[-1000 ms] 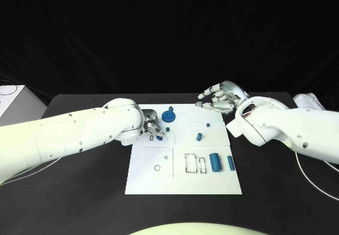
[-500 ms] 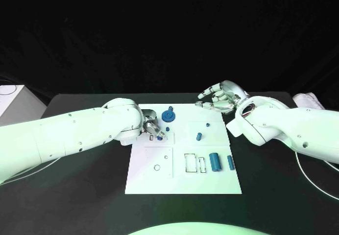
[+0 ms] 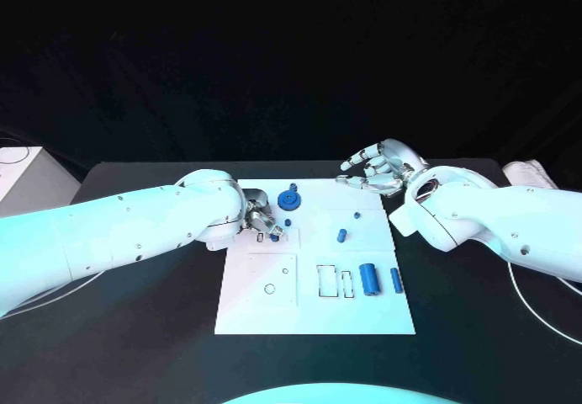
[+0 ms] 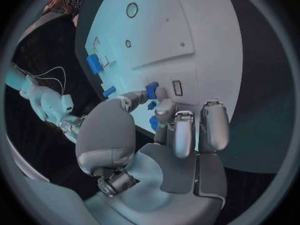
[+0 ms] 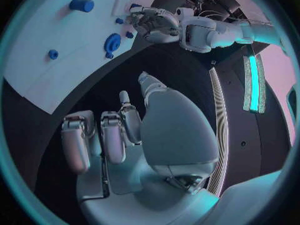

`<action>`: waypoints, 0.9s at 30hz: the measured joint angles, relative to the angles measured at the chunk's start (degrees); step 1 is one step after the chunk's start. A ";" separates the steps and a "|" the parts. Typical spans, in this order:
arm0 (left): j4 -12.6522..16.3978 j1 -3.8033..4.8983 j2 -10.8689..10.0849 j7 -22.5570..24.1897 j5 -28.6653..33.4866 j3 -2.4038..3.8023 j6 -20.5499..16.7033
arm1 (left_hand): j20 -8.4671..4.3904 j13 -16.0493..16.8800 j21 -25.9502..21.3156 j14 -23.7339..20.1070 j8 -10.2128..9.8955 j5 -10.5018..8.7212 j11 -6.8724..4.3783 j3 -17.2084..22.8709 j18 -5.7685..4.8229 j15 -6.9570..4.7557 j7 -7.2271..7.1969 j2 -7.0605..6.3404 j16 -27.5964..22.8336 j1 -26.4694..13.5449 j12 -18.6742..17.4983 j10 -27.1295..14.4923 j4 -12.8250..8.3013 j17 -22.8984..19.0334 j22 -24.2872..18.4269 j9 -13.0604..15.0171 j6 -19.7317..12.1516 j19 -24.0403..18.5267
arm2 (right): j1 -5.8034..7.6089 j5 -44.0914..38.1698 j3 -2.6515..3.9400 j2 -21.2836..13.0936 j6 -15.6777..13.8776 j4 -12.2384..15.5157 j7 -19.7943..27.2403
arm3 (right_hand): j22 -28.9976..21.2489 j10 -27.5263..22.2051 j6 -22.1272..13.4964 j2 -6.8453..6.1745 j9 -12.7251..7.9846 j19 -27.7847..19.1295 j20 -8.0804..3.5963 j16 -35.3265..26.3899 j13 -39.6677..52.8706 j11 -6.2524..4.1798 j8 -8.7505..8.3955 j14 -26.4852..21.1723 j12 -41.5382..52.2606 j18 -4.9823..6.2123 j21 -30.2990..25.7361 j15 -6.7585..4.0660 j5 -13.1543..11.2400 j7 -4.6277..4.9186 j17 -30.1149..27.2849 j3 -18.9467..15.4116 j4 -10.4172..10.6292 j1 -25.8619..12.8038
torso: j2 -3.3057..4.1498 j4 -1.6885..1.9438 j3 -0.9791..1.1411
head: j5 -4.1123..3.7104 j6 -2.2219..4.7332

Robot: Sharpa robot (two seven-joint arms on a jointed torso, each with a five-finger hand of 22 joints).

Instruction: Assemble the parts on the task board

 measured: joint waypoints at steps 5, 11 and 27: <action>-0.25 -0.02 0.05 0.02 0.00 0.00 0.01 | 0.00 0.05 0.00 0.00 -0.34 0.00 0.00 -1.40 0.00 0.00 -0.03 0.00 0.00 0.00 0.00 0.00 0.96 0.00 0.00 0.00 0.03 0.00 | 0.00 0.00 0.00 -0.06 -0.01 0.01 0.02 | 0.00 0.00 0.00 0.00 0.00 0.00 0.00 0.00 0.00 0.00 0.00 0.00 0.00 0.00 0.00 0.00 0.00 0.00 0.00 0.16 0.16 0.00 | 0.01 -0.02 -0.03 | 0.03 0.09; -0.42 -0.03 0.08 0.09 0.03 0.00 0.07 | 0.00 0.17 -0.15 0.00 -0.34 -0.14 0.00 -4.14 0.00 0.00 -0.12 0.00 0.00 0.00 0.00 0.00 2.53 0.00 0.00 0.00 0.12 0.00 | 0.00 0.00 0.00 -0.08 -0.03 0.01 0.03 | -0.01 0.00 0.00 0.00 0.00 0.00 0.00 0.00 0.00 0.00 0.00 0.00 0.00 0.00 0.00 0.00 0.00 0.00 0.00 0.17 0.16 0.00 | 0.02 -0.02 -0.03 | 0.03 0.16; 0.37 -0.08 -0.71 0.17 0.04 0.10 0.10 | 0.00 0.30 -0.21 0.00 -1.55 -10.50 0.01 -12.09 0.00 0.00 -0.03 0.98 0.00 -0.97 0.00 0.00 4.18 -0.01 0.14 0.00 0.41 0.00 | -0.05 0.04 0.00 -0.11 -0.03 -0.07 0.12 | -0.02 0.00 0.00 0.16 0.00 0.00 0.00 0.00 -0.01 0.00 0.00 0.00 -0.25 0.00 0.00 0.00 0.00 0.00 -0.01 0.00 0.33 -0.16 | -0.02 -0.02 -0.03 | 0.06 0.26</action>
